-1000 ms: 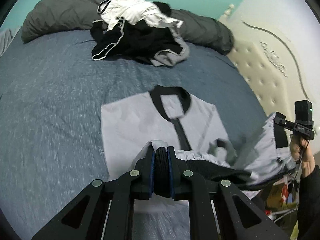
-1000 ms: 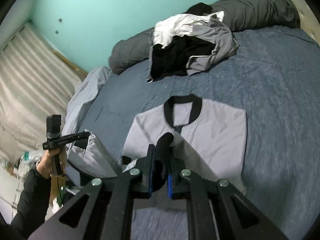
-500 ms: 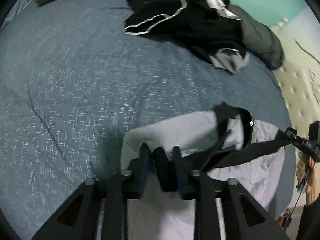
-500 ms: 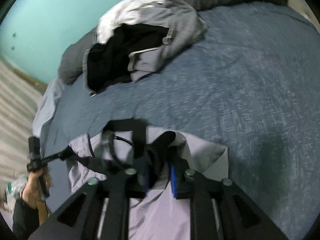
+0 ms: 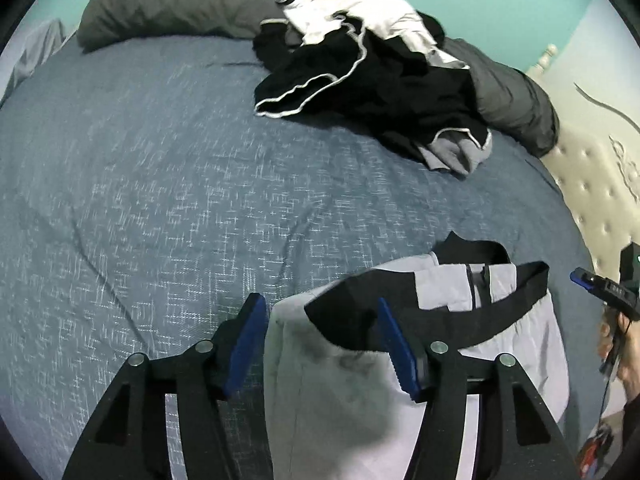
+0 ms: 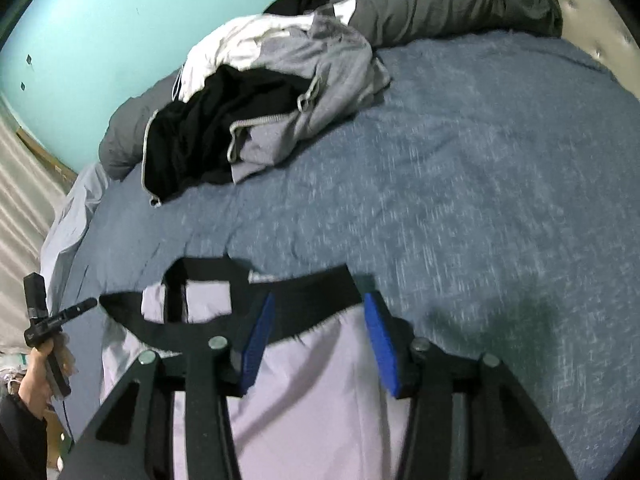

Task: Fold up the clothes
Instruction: 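Lift the hem band with both grippers and fold it over toward the collar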

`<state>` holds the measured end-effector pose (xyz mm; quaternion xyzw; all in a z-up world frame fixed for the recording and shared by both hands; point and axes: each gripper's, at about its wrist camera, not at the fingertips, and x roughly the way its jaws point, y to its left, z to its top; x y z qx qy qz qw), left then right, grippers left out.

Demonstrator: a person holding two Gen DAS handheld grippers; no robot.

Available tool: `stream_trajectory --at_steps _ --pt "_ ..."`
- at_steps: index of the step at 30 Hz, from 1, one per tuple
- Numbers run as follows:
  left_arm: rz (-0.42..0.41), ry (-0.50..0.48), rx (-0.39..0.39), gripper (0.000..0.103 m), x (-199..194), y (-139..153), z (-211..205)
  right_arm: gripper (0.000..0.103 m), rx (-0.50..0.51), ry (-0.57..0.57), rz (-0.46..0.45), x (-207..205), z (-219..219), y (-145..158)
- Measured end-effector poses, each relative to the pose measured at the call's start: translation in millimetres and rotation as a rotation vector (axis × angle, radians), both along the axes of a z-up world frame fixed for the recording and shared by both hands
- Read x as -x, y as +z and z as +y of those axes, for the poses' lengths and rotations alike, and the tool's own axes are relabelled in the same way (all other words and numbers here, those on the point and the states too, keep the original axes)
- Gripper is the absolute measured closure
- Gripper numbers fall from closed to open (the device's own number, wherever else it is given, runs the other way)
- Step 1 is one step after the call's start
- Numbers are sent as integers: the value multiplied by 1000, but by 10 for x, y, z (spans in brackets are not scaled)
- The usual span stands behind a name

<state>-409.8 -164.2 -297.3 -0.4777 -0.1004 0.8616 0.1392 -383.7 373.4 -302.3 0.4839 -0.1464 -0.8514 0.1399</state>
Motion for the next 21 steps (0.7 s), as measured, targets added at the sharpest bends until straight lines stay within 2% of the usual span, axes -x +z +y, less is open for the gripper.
stream_trajectory --at_steps 3,5,6,9,14,15,18,19,20,21 --pt "50 -31 15 40 -103 -20 22 56 -15 27 -9 10 -62 -137" --pt "76 -47 37 35 -131 -41 39 56 -25 44 -12 21 -111 -228" --pt "77 -53 58 28 -114 -76 50 56 -30 53 -13 27 -136 -273" --pt "58 -60 88 27 -14 -219 59 56 -46 80 -18 44 -211 -408" --pt "29 -78 69 28 148 -463 79 55 -124 113 -18 167 -371 -579" --pt "24 -82 68 30 168 -505 95 55 -130 117 -20 192 -384 -613" --pt "22 -89 79 50 191 -601 146 58 -137 121 -16 241 -379 -684" --pt "30 -92 90 64 183 -616 166 69 -138 121 -12 249 -369 -698" --pt "43 -97 101 67 170 -617 184 83 -138 123 -7 252 -366 -698" --pt "51 -96 107 70 158 -611 191 89 -140 128 2 246 -375 -681"
